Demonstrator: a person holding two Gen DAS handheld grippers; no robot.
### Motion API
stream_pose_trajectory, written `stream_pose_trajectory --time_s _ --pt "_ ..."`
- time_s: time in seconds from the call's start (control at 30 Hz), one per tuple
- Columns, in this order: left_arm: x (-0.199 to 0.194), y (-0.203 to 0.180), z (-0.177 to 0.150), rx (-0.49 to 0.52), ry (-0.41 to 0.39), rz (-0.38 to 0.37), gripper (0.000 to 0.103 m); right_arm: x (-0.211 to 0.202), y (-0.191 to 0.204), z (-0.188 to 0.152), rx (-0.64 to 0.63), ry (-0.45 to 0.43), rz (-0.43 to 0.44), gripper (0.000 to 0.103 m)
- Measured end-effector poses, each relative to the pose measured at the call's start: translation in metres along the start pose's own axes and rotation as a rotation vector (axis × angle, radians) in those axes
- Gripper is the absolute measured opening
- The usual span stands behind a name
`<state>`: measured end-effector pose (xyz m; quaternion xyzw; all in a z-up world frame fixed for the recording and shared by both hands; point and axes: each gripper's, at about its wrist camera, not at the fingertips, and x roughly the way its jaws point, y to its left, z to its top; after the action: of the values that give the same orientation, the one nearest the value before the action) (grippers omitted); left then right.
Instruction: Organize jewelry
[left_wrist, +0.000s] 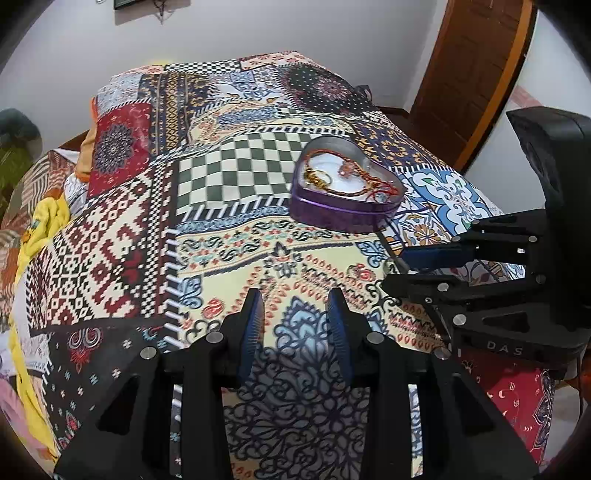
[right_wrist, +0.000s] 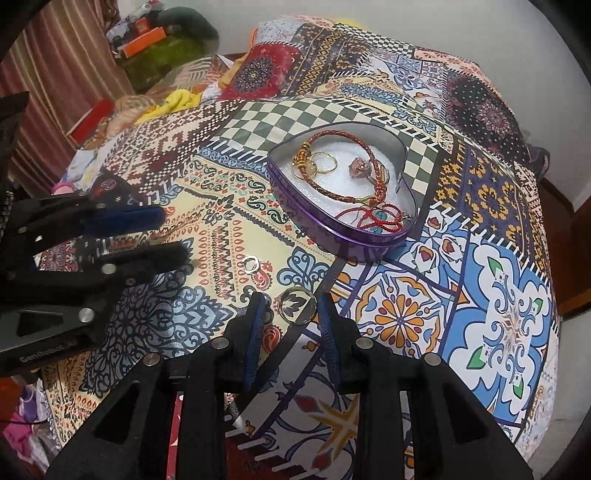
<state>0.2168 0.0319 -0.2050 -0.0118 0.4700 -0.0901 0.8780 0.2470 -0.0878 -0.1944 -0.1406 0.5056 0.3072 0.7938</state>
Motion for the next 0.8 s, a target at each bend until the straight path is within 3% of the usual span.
stream_pose_trajectory --time_s 0.07,0.53,0.8 --pt "0.002 -0.005 0.001 0.013 0.002 -0.005 0.036 0.000 -0.001 -0.002 -0.001 -0.002 0.009 0.020" --pt "0.022 -0.030 0.010 0.077 0.004 0.003 0.036 -0.017 -0.024 -0.010 0.049 -0.083 0.012 0.020" --pt "0.030 -0.037 0.010 0.105 -0.005 0.013 0.022 -0.026 -0.031 -0.013 0.053 -0.117 0.019 0.020"
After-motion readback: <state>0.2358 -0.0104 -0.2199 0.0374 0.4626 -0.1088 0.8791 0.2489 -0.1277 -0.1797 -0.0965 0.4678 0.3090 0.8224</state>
